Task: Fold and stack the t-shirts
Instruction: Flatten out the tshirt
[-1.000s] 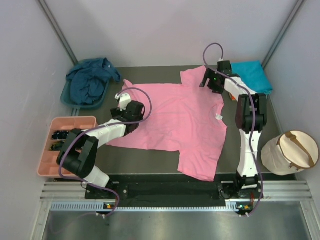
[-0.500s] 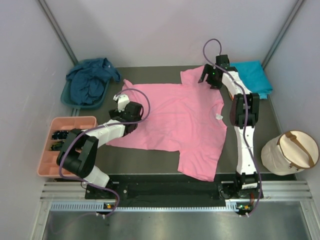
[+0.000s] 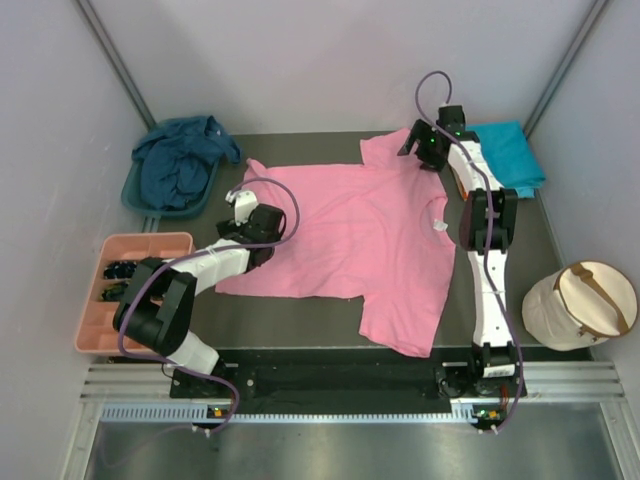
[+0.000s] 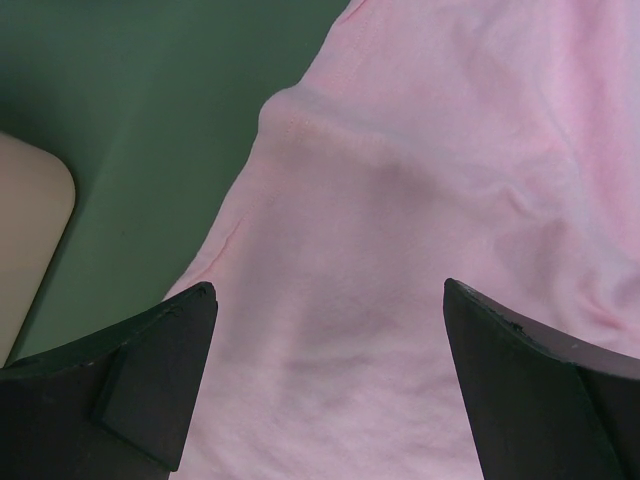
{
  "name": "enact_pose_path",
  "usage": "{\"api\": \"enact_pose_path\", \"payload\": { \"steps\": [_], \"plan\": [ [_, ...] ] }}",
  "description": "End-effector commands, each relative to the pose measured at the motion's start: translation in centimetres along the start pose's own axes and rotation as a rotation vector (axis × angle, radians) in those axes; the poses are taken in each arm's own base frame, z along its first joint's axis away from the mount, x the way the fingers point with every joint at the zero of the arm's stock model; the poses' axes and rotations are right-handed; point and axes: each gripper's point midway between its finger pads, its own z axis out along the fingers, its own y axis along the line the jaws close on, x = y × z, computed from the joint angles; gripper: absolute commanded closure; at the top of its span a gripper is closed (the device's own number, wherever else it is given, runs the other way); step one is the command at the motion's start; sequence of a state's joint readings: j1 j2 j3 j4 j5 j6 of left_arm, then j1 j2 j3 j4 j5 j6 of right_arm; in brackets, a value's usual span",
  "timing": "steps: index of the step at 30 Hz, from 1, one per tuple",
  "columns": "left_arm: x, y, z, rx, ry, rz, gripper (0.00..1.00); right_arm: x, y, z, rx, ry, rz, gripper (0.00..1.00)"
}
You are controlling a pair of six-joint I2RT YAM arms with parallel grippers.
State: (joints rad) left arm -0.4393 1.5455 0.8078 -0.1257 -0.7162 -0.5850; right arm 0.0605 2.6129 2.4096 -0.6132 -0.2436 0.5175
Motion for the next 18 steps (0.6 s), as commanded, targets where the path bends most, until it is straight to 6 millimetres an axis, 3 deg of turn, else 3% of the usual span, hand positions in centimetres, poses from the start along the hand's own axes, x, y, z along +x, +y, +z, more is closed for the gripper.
{"api": "enact_pose_path", "payload": {
  "steps": [1,5,10,14,18],
  "plan": [
    [-1.4,0.3,-0.4,-0.007,-0.033,-0.046,0.01,-4.3,0.0,0.4,-0.057,-0.139,-0.026,0.12],
    [-1.4,0.6,-0.5,-0.013,-0.037,-0.048,0.01,-7.4,3.0,-1.8,-0.166,-0.256,-0.128,0.11],
    [-1.3,0.7,-0.5,-0.014,-0.037,-0.052,0.01,-13.1,7.5,-7.6,-0.246,-0.447,-0.252,0.10],
    [-1.5,0.7,-0.7,-0.007,-0.042,-0.064,0.01,-14.2,10.4,-11.9,-0.336,-0.495,-0.289,0.08],
    [-2.1,1.1,-1.1,-0.006,-0.064,-0.071,0.01,-13.3,12.2,-16.7,-0.356,-0.512,-0.301,0.08]
  ]
}}
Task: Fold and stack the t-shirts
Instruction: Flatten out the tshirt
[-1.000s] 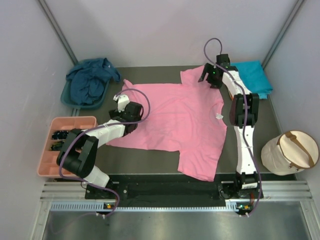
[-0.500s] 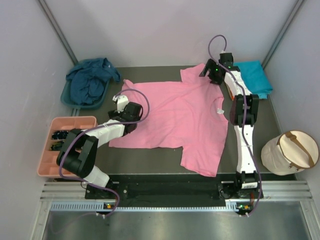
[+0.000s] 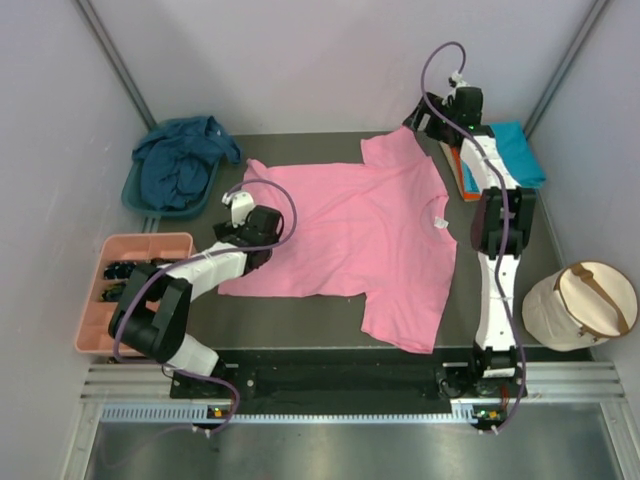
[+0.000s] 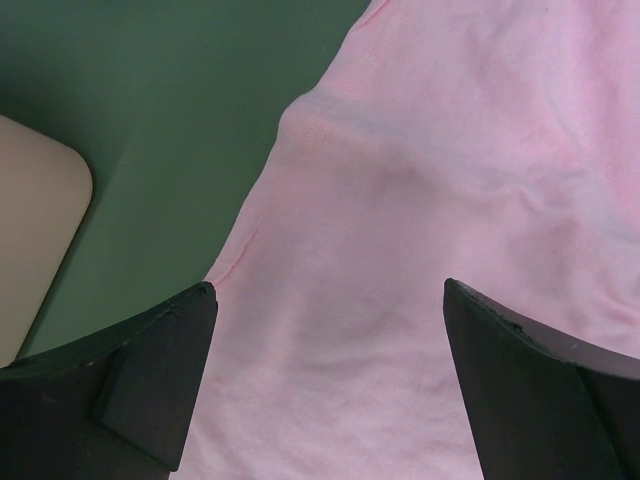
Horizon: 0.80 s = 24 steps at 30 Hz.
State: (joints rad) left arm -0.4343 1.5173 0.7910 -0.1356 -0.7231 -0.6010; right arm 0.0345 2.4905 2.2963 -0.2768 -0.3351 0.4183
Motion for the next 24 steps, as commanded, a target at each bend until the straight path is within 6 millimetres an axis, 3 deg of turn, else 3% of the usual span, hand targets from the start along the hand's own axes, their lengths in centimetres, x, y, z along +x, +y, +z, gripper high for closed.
{"api": "enact_pose_path", "payload": {
  "steps": [1,2,3,4,5,6,7,8,9,10,12,17,18,19,21,22,24],
  "plan": [
    [-2.4,0.5,-1.0,0.003,-0.069,-0.049,0.01,-9.0,7.9,-9.3,-0.105,-0.215,-0.114,0.08],
    [-2.6,0.6,-1.0,0.003,-0.074,-0.051,0.01,-10.2,9.3,-11.9,-0.095,-0.243,-0.125,0.08],
    [-2.8,0.6,-1.2,0.006,-0.078,-0.052,0.01,-9.3,9.0,-12.7,-0.038,-0.218,-0.113,0.08],
    [-3.3,0.6,-1.5,0.012,-0.088,-0.062,0.01,-7.1,8.0,-13.0,0.009,-0.164,-0.097,0.08],
    [-3.3,0.7,-1.5,0.014,-0.086,-0.065,0.01,-8.0,9.2,-16.1,0.028,-0.194,-0.100,0.08],
    [-3.3,0.7,-1.6,0.019,-0.085,-0.070,0.01,-6.5,8.4,-17.0,0.110,-0.171,-0.066,0.08],
    [-3.4,0.6,-1.7,0.027,-0.085,-0.078,0.01,-3.5,7.0,-17.6,0.163,-0.111,-0.042,0.07],
    [-3.3,0.5,-1.7,0.037,-0.079,-0.079,0.01,-3.6,7.8,-20.5,0.174,-0.139,-0.035,0.06],
    [-3.2,0.5,-1.7,0.042,-0.076,-0.083,0.01,-2.3,7.4,-21.8,0.225,-0.140,0.005,0.05],
    [-3.3,0.4,-1.8,0.049,-0.076,-0.091,0.01,1.8,5.0,-22.1,0.299,-0.068,0.033,0.01],
    [-2.8,0.5,-1.7,0.055,-0.064,-0.089,0.01,5.8,3.5,-25.4,0.382,-0.031,0.076,0.01],
    [-2.3,0.9,-1.8,0.053,-0.060,-0.090,0.01,15.2,2.5,-31.4,0.480,0.082,0.078,0.01],
    [-2.2,1.0,-1.8,0.048,-0.061,-0.087,0.01,17.8,1.7,-32.2,0.507,0.131,0.083,0.01],
    [-2.1,1.1,-1.8,0.045,-0.059,-0.085,0.01,18.2,2.1,-33.7,0.495,0.111,0.096,0.01],
    [-2.2,1.1,-1.8,0.046,-0.061,-0.087,0.01,22.1,1.7,-35.2,0.524,0.168,0.126,0.01],
    [-2.2,1.1,-1.8,0.048,-0.061,-0.086,0.01,22.6,1.9,-36.1,0.514,0.153,0.145,0.01],
    [-2.1,0.9,-1.8,0.056,-0.057,-0.087,0.01,26.1,1.7,-37.4,0.544,0.200,0.176,0.01]
  ]
}}
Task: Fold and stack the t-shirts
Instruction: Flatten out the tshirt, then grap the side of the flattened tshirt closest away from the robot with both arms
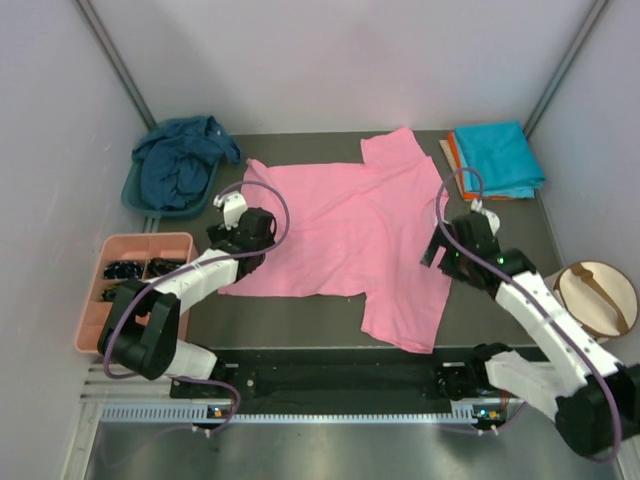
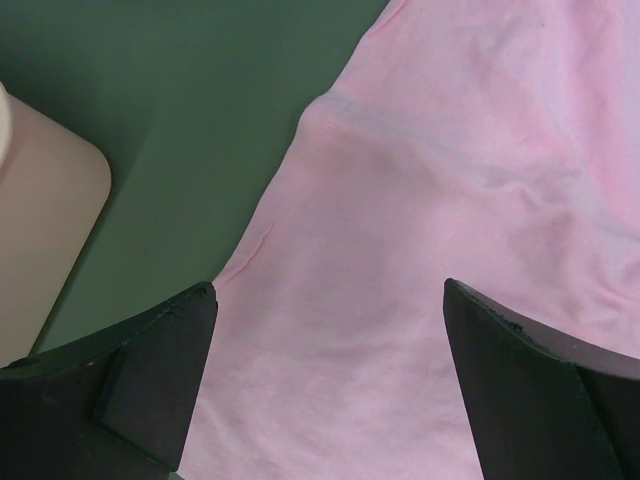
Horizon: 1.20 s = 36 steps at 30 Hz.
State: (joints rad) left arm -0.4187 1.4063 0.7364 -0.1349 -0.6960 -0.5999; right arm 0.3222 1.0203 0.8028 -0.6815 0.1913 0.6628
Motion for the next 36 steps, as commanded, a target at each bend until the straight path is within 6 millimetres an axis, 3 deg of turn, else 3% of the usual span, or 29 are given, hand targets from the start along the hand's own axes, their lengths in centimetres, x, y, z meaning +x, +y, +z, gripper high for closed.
{"api": "enact_pose_path", "payload": {
  "steps": [1,2,8,15,20,26,30,36],
  "plan": [
    [-1.3,-0.6,-0.4,0.034,-0.031,-0.043,0.01,4.1,-2.0,-2.2,0.049,-0.006,0.113,0.02],
    [-1.4,-0.8,-0.4,0.040,-0.029,-0.045,0.01,6.1,-2.6,-2.1,0.074,0.029,0.123,0.03],
    [-0.9,-1.6,-0.2,0.065,-0.001,-0.038,0.01,12.1,-4.4,-2.2,0.126,0.127,0.145,0.10],
    [-0.6,-1.4,-0.2,0.062,0.007,-0.046,0.01,16.7,-5.5,-2.3,0.206,0.198,0.103,0.14],
    [-0.7,-1.5,-0.2,0.064,0.002,-0.047,0.01,17.2,-5.6,-2.8,0.245,0.181,0.096,0.18],
    [-0.1,-1.5,0.0,0.069,0.015,-0.039,0.01,19.4,-6.6,-2.3,0.239,0.234,0.131,0.33],
    [0.0,-1.5,0.0,0.072,0.014,-0.040,0.01,19.7,-6.7,-2.4,0.232,0.238,0.140,0.43],
    [0.0,-1.6,0.0,0.075,0.015,-0.041,0.01,19.9,-6.1,-2.4,0.220,0.255,0.119,0.42]
  ]
}}
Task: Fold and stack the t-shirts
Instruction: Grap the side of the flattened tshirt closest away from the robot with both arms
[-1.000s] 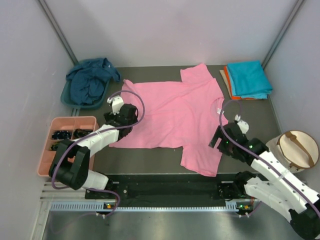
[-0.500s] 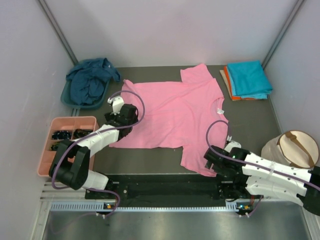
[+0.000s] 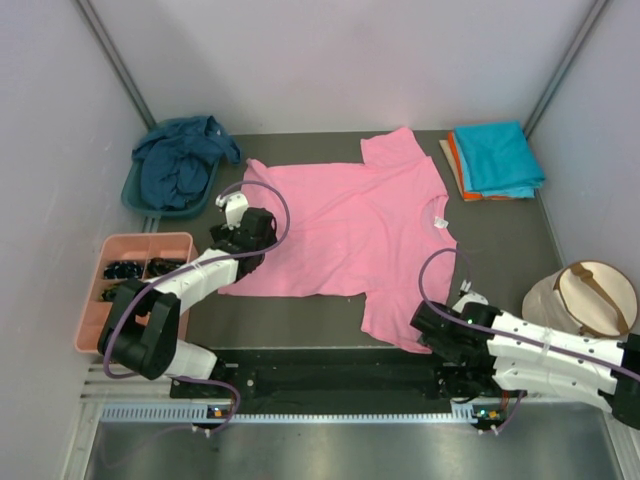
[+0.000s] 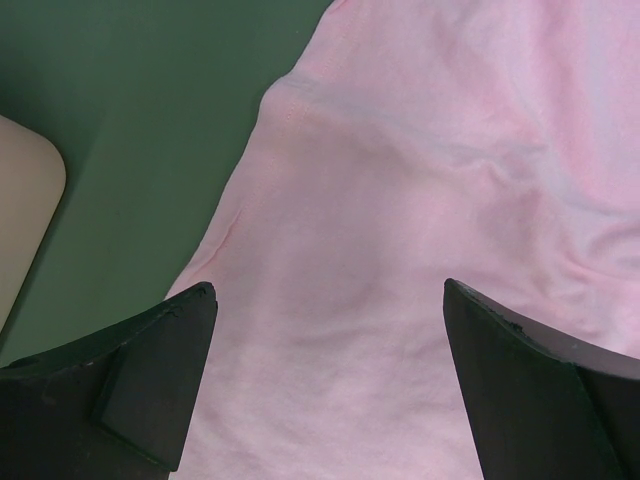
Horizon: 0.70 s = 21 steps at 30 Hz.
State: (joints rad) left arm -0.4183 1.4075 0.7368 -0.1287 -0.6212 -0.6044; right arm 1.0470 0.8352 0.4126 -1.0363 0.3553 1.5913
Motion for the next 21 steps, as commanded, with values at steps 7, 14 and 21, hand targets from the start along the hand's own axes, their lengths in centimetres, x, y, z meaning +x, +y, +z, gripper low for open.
{"api": "enact_pose_path", "payload": {
  "steps": [7,14,21],
  "plan": [
    [-0.4,-0.4,0.2,0.015,-0.019,-0.030,0.01,1.1,1.5,-0.2,-0.035,0.035,-0.050,0.45],
    [-0.4,-0.4,0.1,0.017,-0.019,-0.031,0.01,1.7,2.3,0.0,-0.045,0.049,-0.085,0.52],
    [-0.6,-0.4,0.0,0.022,-0.024,-0.036,0.01,1.9,2.4,0.2,-0.046,0.053,-0.091,0.65]
  ]
}}
